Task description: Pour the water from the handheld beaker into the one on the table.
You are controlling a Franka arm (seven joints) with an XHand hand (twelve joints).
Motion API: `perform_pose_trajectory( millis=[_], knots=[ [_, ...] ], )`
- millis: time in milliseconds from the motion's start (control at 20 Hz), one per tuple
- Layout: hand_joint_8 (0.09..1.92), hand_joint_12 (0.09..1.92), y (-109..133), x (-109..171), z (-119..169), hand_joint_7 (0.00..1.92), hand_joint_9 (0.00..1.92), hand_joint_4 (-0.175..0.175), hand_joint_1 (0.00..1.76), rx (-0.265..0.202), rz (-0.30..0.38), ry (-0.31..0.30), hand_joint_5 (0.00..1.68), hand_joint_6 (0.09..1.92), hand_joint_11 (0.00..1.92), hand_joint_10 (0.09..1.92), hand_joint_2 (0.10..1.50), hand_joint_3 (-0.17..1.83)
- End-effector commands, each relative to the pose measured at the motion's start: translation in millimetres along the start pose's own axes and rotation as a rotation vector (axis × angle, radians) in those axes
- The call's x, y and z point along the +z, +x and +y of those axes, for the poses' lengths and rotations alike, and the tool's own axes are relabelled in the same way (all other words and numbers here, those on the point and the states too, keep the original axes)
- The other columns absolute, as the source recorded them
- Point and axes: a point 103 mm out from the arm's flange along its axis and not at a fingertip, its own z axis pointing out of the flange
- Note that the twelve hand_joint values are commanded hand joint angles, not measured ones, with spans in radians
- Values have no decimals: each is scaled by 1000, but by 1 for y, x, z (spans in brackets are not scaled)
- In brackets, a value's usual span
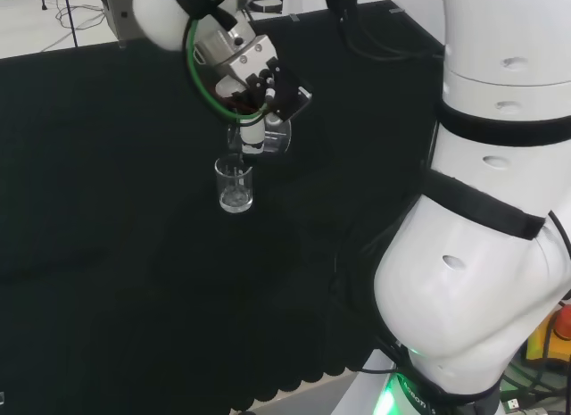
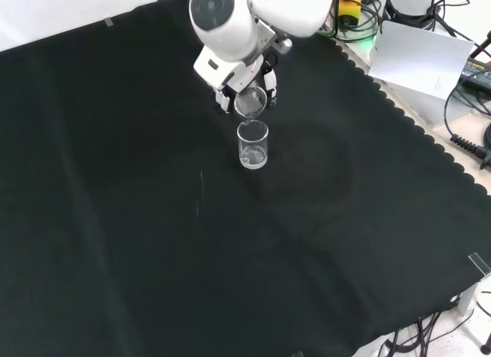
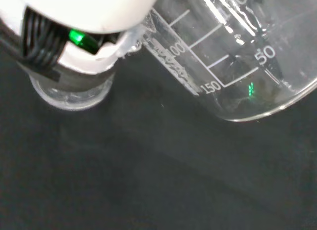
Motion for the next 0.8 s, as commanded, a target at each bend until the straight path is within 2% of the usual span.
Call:
perform_pose_trajectory(
  millis=[50, 350, 650, 800],
  knots=[
    [467, 537, -12, 8, 2, 1361, 1624, -175, 1434, -28, 161, -119, 1412, 316, 1442, 87, 647, 543],
    [478, 535, -29, 17, 11, 1356, 1620, -175, 1433, -28, 288, -226, 1409, 320, 1440, 87, 652, 535],
    [485, 535, -49, 26, 30, 1353, 1618, -175, 1433, -82, 425, -347, 1408, 322, 1440, 87, 655, 531],
    [491, 536, -60, 32, 38, 1350, 1618, -175, 1433, -93, 492, -403, 1407, 323, 1440, 87, 656, 529]
  ],
)
